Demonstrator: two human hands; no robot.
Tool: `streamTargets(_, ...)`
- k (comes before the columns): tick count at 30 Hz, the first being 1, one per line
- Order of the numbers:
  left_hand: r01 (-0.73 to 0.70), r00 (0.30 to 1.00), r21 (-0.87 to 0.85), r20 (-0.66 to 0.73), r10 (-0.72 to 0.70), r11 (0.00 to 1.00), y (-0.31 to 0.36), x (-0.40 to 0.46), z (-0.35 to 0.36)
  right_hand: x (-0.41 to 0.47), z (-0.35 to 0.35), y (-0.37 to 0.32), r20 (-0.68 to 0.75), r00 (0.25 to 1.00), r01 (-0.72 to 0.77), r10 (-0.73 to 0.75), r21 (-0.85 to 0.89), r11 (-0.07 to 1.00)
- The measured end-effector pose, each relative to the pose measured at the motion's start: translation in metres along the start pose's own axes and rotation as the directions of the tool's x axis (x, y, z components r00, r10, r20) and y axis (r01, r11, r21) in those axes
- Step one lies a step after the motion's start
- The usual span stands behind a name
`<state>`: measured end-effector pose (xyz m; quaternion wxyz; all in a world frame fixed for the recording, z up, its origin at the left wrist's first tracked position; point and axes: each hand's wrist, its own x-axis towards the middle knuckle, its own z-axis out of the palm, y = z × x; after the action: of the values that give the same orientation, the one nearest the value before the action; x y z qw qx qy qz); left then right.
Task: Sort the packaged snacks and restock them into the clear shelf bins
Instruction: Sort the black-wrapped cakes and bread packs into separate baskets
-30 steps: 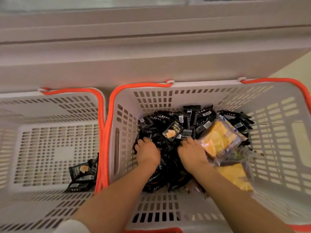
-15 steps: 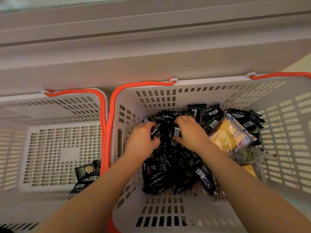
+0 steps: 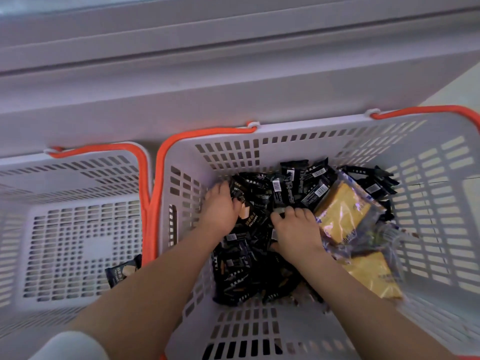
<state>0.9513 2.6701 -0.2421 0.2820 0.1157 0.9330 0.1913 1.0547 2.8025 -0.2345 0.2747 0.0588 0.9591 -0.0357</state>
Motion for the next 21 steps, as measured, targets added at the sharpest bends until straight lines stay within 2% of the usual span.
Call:
streamTargets(5,-0.032,0.999,-0.076,0.029,0.035,0.997,-0.008,-0.005,0.005,0.011,-0.018,0.015,0.087,0.996,-0.02,0.013,0.09,0.996)
streamTargets(8,-0.017,0.997,0.016,0.074,0.016,1.0,-0.009,0.0,0.005,0.012,-0.028,0.028,0.018,1.0,-0.029,0.026,0.243,0.97)
streamTargets(10,0.008,0.998,0.042,0.057,-0.01,0.999,-0.009,0.002,0.007,0.012,-0.032,0.037,-0.079,0.99,-0.069,0.12,0.469,0.88)
streamTargets(13,0.041,0.999,-0.043,0.022,-0.04,0.998,-0.006,0.004,0.009,0.017,-0.035,0.044,-0.129,0.941,-0.109,0.312,0.758,0.643)
streamTargets(15,0.063,0.998,-0.119,0.03,-0.06,0.991,-0.007,0.006,0.006,0.021,-0.031,0.041,-0.116,0.912,-0.132,0.393,0.825,0.549)
streamTargets(18,0.09,0.992,-0.179,0.103,-0.072,0.98,-0.01,0.005,0.003,0.028,-0.026,0.035,-0.067,0.899,-0.163,0.433,0.866,0.472)
streamTargets(21,0.101,0.99,-0.264,0.119,-0.071,0.959,-0.01,-0.001,0.005,0.031,-0.023,0.028,-0.003,0.921,-0.206,0.389,0.844,0.495)
